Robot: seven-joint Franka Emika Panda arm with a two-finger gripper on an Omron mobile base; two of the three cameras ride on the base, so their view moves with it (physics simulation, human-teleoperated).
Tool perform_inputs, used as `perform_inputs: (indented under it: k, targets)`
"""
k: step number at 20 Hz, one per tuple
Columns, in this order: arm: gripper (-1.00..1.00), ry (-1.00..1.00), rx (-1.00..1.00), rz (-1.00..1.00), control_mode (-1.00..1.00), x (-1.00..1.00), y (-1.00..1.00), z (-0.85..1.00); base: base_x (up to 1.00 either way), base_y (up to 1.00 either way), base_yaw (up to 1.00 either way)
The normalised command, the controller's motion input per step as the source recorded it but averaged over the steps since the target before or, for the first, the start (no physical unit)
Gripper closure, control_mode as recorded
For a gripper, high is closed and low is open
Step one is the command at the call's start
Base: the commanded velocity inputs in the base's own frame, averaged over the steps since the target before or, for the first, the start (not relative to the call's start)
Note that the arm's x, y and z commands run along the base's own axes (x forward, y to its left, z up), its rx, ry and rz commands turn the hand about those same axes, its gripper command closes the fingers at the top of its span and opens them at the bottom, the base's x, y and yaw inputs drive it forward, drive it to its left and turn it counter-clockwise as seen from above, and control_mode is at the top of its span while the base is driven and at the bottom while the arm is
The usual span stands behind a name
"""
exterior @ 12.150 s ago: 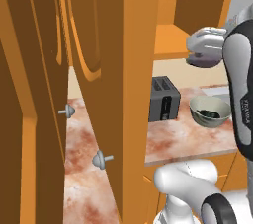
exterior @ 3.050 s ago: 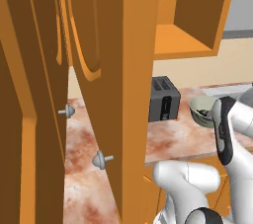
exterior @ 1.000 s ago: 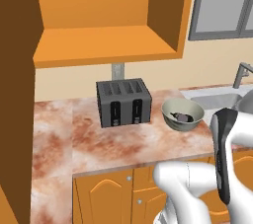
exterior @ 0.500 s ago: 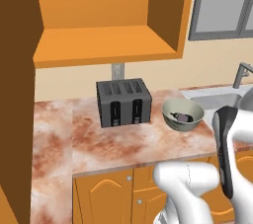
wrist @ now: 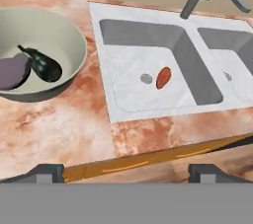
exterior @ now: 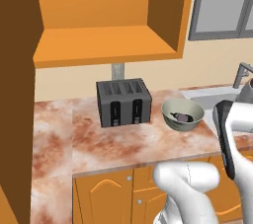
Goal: Pick the eggplants from the cabinet and place them in one bowl. Pick the sweet potato from the sink and place it in the other bowl.
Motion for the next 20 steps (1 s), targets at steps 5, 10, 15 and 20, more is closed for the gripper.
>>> perform_inputs:
  k: [5, 10, 15, 20]
  targets:
    - [-1.00, 0.01, 0.00, -0.17, -1.00, 0.44, -0.49, -0.03, 0.00, 0.00, 0.00]
    - [-1.00, 0.01, 0.00, -0.15, -1.00, 0.48, -0.50, -0.06, 0.00, 0.00, 0.00]
    - [-1.00, 0.01, 0.02, -0.15, -1.00, 0.47, -0.54, -0.09, 0.00, 0.00, 0.00]
    - [-1.00, 0.00, 0.02, -0.12, -1.00, 0.39, -0.48, -0.11, 0.00, 0.00, 0.00]
